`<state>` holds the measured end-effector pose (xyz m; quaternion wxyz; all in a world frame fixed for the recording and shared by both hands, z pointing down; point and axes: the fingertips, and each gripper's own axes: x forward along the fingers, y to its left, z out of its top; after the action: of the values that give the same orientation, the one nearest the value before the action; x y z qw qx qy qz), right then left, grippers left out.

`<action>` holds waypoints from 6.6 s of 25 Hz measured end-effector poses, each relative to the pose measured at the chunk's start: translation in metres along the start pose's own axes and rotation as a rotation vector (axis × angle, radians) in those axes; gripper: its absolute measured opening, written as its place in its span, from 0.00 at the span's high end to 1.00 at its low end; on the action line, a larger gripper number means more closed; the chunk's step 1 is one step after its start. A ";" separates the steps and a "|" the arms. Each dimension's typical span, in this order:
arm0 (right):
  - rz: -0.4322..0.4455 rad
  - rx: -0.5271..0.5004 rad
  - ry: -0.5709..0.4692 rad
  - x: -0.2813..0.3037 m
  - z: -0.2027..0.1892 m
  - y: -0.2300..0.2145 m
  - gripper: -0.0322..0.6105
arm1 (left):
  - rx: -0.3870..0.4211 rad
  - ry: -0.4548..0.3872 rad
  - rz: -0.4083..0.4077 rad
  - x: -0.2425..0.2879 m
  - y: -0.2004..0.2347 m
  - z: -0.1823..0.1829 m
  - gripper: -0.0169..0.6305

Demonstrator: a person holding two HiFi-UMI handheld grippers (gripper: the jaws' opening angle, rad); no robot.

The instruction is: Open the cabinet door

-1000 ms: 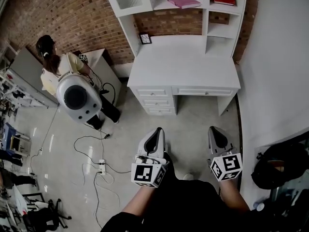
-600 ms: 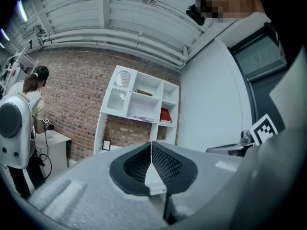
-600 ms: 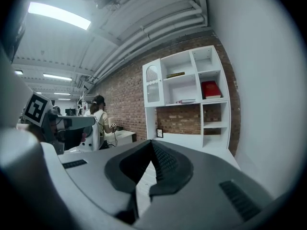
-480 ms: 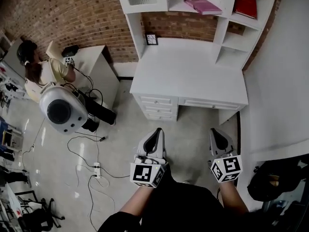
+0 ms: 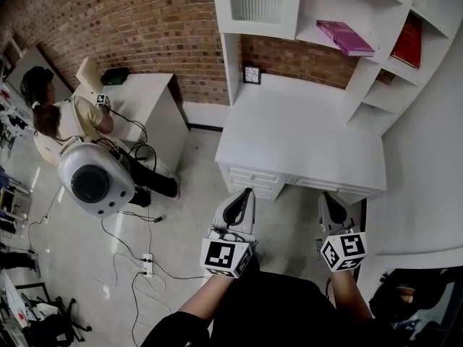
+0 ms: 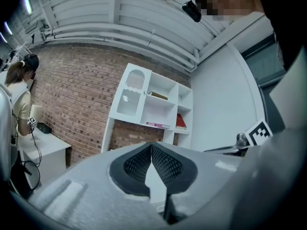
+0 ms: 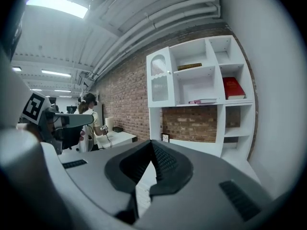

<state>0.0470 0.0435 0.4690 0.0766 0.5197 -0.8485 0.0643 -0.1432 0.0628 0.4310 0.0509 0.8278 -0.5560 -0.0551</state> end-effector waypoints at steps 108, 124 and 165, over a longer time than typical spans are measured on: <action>0.163 0.022 -0.259 0.428 0.207 -0.189 0.95 | 0.254 -0.299 -0.257 0.524 0.067 0.276 0.94; 0.154 0.041 -0.311 0.447 0.234 -0.195 0.95 | 0.289 -0.461 -0.269 0.529 0.066 0.343 0.87; 0.376 -0.035 -0.103 0.485 0.191 -0.173 0.72 | 0.486 -0.443 -0.174 0.540 0.060 0.355 0.84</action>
<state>-0.0279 -0.4943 0.3822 0.0289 0.3534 -0.9343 0.0361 -0.0478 -0.4683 0.0697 -0.2747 0.8281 -0.4775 -0.1036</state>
